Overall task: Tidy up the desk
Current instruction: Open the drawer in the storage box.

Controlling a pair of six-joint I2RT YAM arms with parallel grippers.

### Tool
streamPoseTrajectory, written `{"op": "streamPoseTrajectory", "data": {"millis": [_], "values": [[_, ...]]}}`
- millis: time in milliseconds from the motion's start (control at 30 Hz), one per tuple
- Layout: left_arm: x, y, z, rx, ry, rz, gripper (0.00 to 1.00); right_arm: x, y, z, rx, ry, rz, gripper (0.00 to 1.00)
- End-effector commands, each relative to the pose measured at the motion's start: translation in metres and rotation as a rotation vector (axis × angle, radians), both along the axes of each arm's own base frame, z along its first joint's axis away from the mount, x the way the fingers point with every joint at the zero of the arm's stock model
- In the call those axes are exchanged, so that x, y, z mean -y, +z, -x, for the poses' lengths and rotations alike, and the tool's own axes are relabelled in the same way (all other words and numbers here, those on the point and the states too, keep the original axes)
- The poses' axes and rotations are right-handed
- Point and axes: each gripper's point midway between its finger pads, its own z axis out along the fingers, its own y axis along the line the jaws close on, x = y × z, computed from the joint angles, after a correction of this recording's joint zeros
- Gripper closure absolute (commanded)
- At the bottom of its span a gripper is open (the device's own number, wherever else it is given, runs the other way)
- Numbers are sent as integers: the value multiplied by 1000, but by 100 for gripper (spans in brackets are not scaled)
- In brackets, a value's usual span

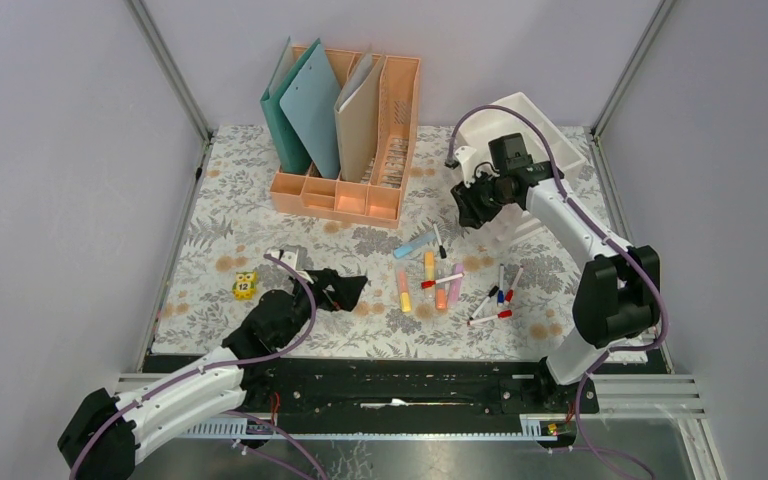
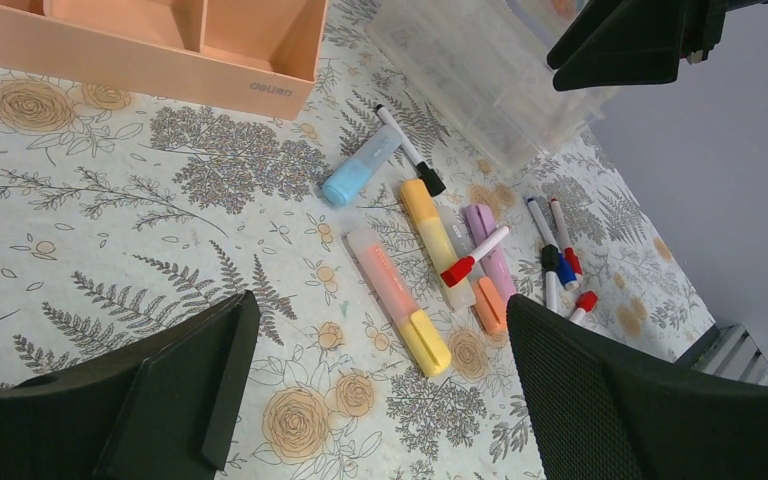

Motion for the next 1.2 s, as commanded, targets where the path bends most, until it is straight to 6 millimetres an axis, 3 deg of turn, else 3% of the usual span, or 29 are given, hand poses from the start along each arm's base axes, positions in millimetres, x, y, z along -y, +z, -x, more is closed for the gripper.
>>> {"op": "streamPoseTrajectory", "data": {"millis": [0, 100, 267, 400, 567, 667, 733, 900, 1033, 1100, 1167], "values": [[5, 16, 0, 43, -22, 48, 1, -32, 7, 46, -207, 117, -163, 53], [8, 16, 2, 44, -40, 51, 1, -27, 10, 39, -180, 85, -134, 48], [18, 13, 6, 24, -96, 47, 1, -17, 22, 30, -103, 36, -101, 28], [25, 6, 10, -6, -140, 26, 1, 8, 22, 13, -23, -69, -2, 19], [29, 4, 11, -20, -157, 26, 1, 42, 22, -7, 43, -192, 72, 16], [31, 5, 10, -18, -162, 31, 1, 61, 22, -17, 82, -249, 121, 15], [32, 6, 10, -19, -169, 33, 1, 64, 20, -17, 76, -248, 115, 15], [35, 4, 12, -33, -185, 30, 1, 26, 46, 9, 76, -66, -81, 13], [34, 3, 14, -38, -186, 25, 1, 25, 71, 8, 147, -65, -107, 17], [32, 4, 15, -37, -185, 27, 1, 35, 77, 1, 199, -105, -71, 23], [31, 5, 16, -34, -183, 28, 1, 47, 76, -6, 240, -153, -13, 36]]}}
